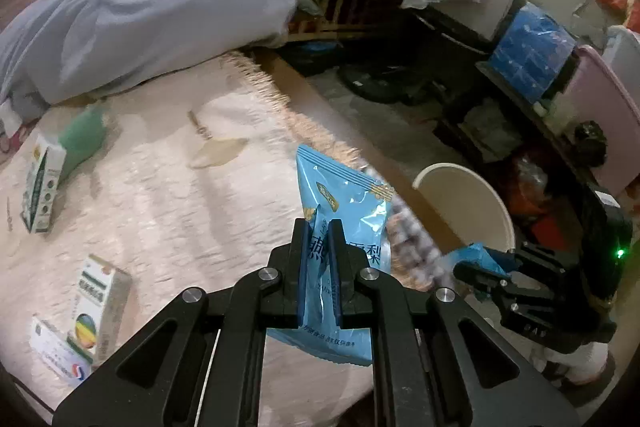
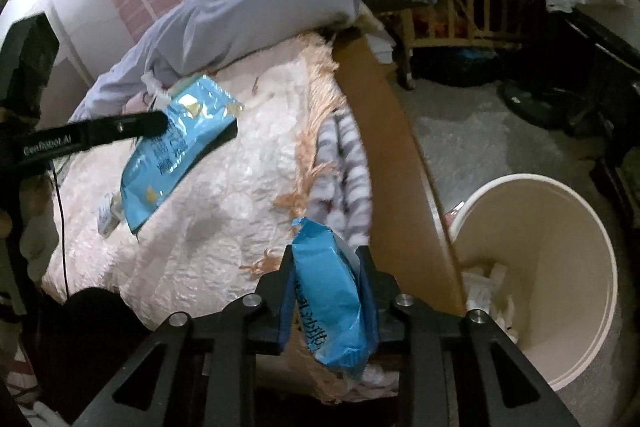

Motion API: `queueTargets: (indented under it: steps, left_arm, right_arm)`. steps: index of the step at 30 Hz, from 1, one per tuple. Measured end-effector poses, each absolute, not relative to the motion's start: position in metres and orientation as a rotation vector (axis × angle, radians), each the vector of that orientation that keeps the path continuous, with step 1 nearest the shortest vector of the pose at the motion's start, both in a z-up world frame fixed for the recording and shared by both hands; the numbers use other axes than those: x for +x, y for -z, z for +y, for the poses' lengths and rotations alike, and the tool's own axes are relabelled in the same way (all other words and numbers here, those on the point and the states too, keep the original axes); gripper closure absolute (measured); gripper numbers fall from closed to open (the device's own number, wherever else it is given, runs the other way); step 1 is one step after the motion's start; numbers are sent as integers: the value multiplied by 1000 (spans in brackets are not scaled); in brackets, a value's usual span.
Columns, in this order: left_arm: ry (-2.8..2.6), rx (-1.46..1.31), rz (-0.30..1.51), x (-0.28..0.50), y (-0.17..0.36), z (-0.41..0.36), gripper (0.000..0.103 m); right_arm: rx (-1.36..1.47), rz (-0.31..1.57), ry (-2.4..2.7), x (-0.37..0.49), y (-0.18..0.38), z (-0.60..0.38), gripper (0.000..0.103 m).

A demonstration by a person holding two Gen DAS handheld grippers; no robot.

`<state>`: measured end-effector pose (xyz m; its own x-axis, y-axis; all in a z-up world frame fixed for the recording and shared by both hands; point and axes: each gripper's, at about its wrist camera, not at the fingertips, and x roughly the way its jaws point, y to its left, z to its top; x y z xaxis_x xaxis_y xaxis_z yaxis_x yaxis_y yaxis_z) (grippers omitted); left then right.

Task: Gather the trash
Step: 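Carry both blue packets over the bucket with both tools, then open both tools to drop the blue packets into the bucket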

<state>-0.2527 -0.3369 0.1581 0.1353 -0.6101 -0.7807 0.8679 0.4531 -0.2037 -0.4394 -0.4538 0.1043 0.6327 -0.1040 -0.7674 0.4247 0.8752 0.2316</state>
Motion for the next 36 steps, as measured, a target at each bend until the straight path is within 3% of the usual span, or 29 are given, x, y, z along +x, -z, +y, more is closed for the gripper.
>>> queueTargets:
  steps: [11,31,32,33,35,36]
  left_arm:
    - [1217,369,929,-305,-163,-406,96]
    - [1340,446,1008,-370,-112,-507,94]
    - [1347,451,1014,-371,-111,-509,92]
    - [1354,454,1020,-372,-111,-510,82]
    - [1362,445,1031,-372,-110,-510,64]
    - [1364,435,1033,-372,-110,-509,62]
  right_arm:
    - [471,780,450,-490,-115,-505,76]
    - [668,894,642,-554,-30,-590,74]
    - [683,904,656,-557,-25,-592,66]
    - [693,909,667,-559,-23,-594,58]
    - [719,900,677,-566,-20,-596,58]
    - [727,895,678,-568,-21,-598,58]
